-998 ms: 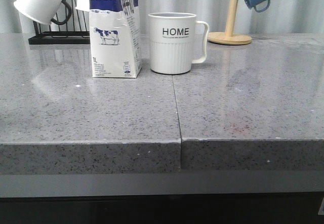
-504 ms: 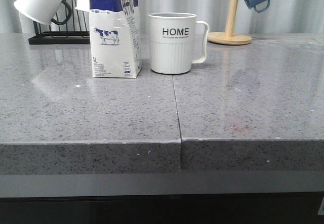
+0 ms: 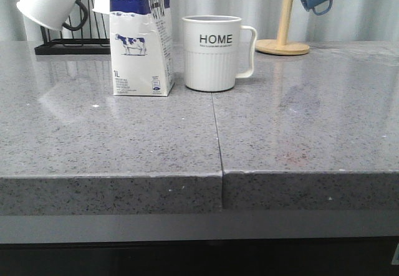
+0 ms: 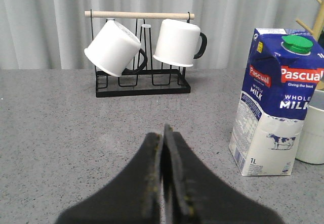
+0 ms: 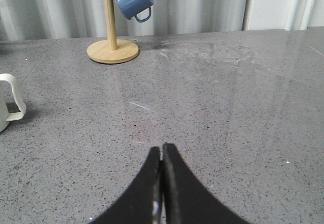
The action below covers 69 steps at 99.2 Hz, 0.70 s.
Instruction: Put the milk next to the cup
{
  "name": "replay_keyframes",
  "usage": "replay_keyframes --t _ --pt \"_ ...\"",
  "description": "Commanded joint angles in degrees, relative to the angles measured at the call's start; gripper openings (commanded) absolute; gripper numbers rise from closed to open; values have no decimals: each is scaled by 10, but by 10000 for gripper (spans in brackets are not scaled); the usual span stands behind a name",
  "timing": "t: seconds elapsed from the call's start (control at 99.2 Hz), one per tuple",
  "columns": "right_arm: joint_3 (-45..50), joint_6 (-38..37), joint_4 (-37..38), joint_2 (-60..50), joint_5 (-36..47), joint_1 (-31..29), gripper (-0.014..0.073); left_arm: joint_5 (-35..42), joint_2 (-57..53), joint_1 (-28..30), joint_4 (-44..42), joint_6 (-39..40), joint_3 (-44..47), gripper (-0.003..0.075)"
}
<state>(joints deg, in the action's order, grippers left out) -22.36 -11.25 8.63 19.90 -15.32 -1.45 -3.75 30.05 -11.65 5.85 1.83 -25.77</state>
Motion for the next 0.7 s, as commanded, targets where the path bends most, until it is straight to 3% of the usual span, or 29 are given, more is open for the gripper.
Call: replay_keyframes --t 0.0,0.433,0.564,0.685 --pt "-16 2 6 3 39 0 -120 43 1 2 0 7 -17 -20" --pt "-16 2 6 3 39 0 -120 51 1 2 0 7 -14 -21" --pt "-16 2 6 3 39 0 -120 53 -17 2 -58 7 5 -21" --pt "-16 2 6 3 39 0 -120 53 -62 3 -58 7 43 -21"
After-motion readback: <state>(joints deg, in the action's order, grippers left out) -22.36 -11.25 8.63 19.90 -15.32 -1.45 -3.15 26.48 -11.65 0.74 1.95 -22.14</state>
